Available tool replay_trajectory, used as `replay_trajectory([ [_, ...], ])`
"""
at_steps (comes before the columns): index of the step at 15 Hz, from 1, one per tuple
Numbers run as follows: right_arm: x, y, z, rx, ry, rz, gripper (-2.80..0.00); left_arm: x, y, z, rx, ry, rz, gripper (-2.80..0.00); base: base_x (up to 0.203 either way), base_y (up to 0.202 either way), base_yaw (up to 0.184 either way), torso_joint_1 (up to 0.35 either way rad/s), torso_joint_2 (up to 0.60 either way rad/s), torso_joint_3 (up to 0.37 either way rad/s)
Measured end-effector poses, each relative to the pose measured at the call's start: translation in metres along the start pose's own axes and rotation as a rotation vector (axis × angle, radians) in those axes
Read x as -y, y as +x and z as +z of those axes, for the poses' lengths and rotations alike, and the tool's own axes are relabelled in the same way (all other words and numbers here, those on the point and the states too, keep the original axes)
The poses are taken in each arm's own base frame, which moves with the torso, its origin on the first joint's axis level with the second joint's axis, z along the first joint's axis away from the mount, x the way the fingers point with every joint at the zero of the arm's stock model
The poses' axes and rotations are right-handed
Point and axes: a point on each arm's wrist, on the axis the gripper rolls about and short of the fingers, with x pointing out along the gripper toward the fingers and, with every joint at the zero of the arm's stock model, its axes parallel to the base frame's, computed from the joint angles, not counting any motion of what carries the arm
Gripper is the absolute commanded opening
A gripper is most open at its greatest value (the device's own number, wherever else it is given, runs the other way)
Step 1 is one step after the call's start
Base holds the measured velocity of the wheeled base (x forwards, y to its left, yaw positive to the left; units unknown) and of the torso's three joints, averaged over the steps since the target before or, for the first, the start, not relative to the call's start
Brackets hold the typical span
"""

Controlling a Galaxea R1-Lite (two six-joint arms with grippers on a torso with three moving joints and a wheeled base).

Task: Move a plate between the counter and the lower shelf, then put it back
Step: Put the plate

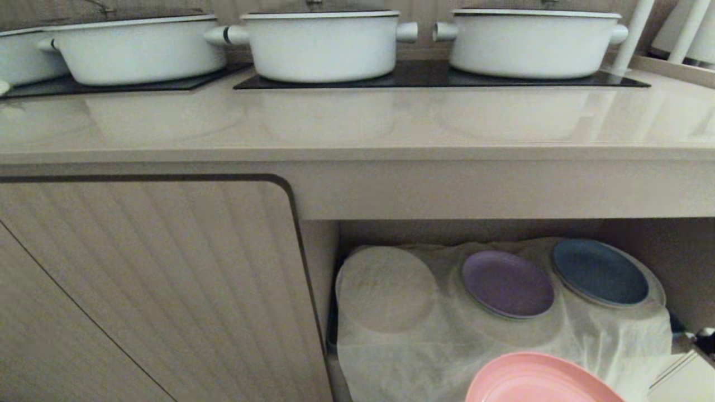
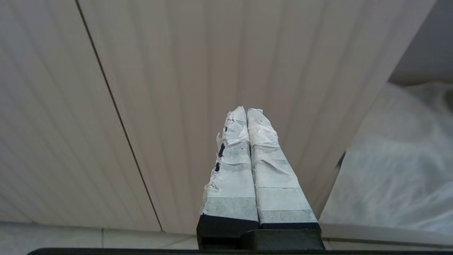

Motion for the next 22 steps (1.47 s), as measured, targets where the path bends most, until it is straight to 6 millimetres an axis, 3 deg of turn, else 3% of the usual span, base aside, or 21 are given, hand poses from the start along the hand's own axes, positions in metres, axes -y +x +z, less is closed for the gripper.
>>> replay_trajectory([
  [22,-0.0031,-0.0019,0.003,0.013,-0.007,0.016,-2.8,0.0,0.0,-0.0001,-0.001,0.0,0.0,-2.8,0.0,0.0,0.0,0.226,-0.51,-0.288],
])
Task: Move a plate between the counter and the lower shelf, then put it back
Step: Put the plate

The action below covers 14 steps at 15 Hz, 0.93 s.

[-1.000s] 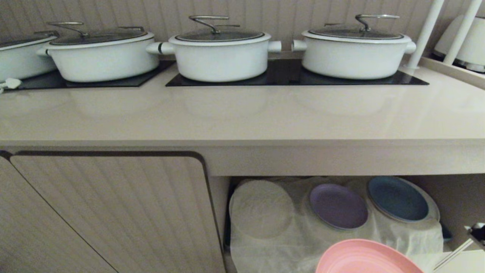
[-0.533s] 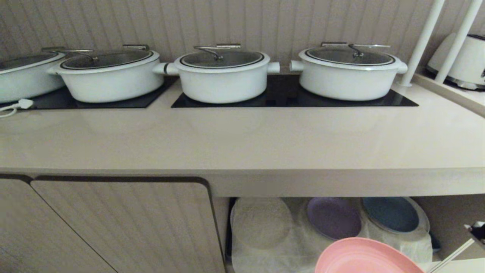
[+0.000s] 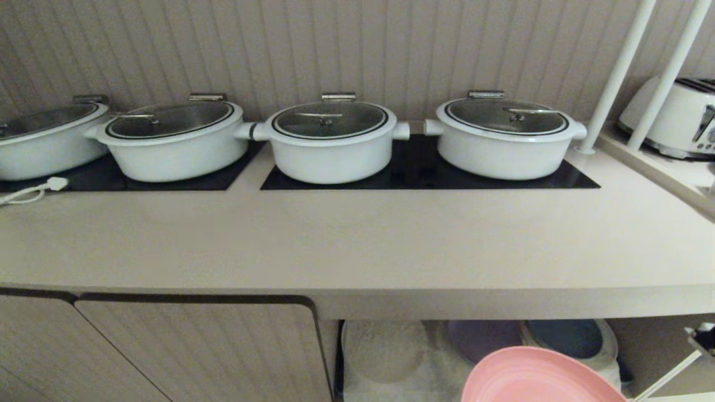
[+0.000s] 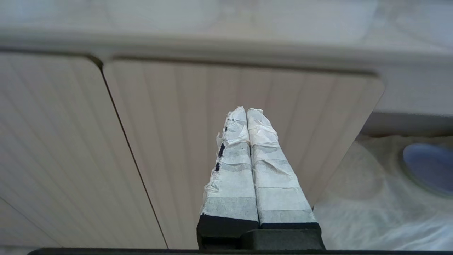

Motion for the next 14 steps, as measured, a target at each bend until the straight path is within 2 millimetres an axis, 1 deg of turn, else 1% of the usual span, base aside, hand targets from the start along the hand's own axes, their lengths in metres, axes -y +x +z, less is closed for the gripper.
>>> replay_trajectory([
  [3,-0.0003,-0.0004,0.0006,0.004,0.006,-0.001,-2.8,0.0,0.0,0.0,0.0,0.0,0.0,-2.8,0.0,0.0,0.0,0.292,-0.61,-0.32],
  [5,-0.0008,-0.0011,0.0015,0.007,0.01,-0.001,-2.8,0.0,0.0,0.0,0.0,0.0,0.0,-2.8,0.0,0.0,0.0,0.228,-0.47,-0.245],
  [12,-0.0021,-0.0023,0.0039,0.022,0.015,-0.002,-2.8,0.0,0.0,0.0,0.0,0.0,0.0,-2.8,0.0,0.0,0.0,0.174,-0.35,-0.182],
  [14,-0.0031,-0.0028,0.0055,0.025,0.017,0.001,-2.8,0.0,0.0,0.0,0.0,0.0,0.001,-2.8,0.0,0.0,0.0,0.038,-0.09,-0.04],
])
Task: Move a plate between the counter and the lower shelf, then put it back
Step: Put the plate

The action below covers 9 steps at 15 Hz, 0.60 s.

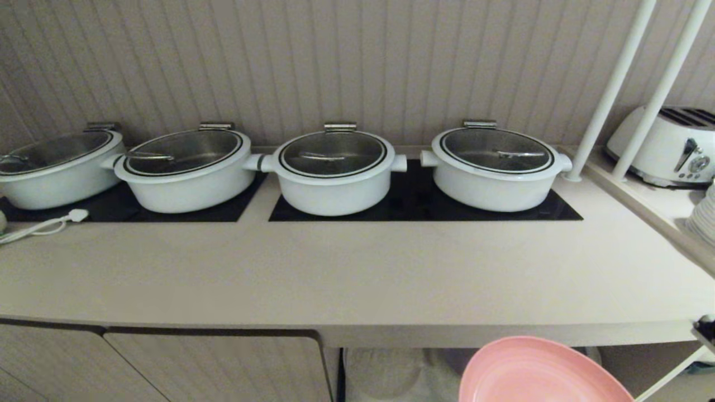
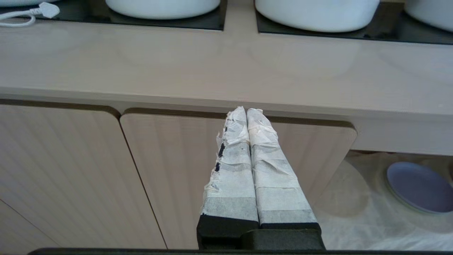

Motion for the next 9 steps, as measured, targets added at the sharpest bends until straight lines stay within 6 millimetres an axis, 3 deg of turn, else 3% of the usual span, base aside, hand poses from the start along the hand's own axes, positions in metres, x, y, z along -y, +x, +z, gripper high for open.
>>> replay_trajectory([
  [9,-0.0033,-0.0036,0.0057,0.023,0.027,0.016,-2.8,0.0,0.0,0.0,0.0,0.0,-0.001,-2.8,0.0,0.0,0.0,0.0,0.0,0.0],
])
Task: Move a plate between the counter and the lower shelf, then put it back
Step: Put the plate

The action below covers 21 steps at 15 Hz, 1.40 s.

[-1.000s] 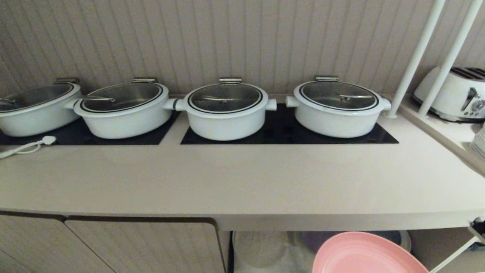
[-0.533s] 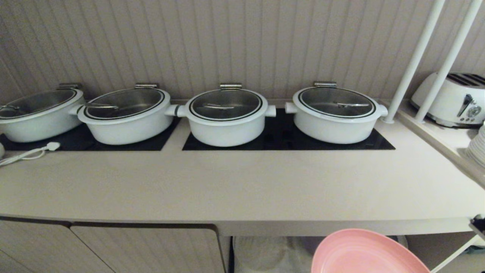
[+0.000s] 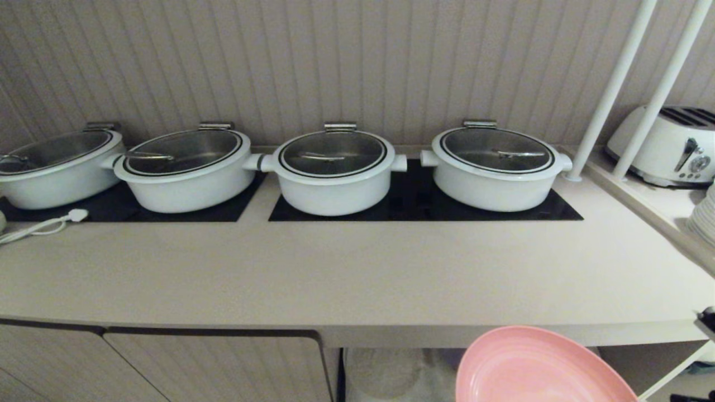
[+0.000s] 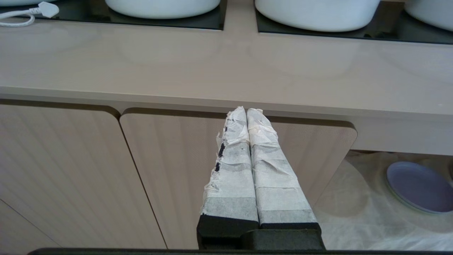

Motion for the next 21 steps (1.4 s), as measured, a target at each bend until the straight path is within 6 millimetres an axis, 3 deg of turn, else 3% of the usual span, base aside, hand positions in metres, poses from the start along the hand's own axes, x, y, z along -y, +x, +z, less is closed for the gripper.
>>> replay_trajectory([
  [21,0.0012,-0.0033,-0.0024,0.008,0.061,0.015,-2.8,0.0,0.0,-0.0002,-0.001,-0.001,0.0,-2.8,0.0,0.0,0.0,0.0,0.0,0.0],
])
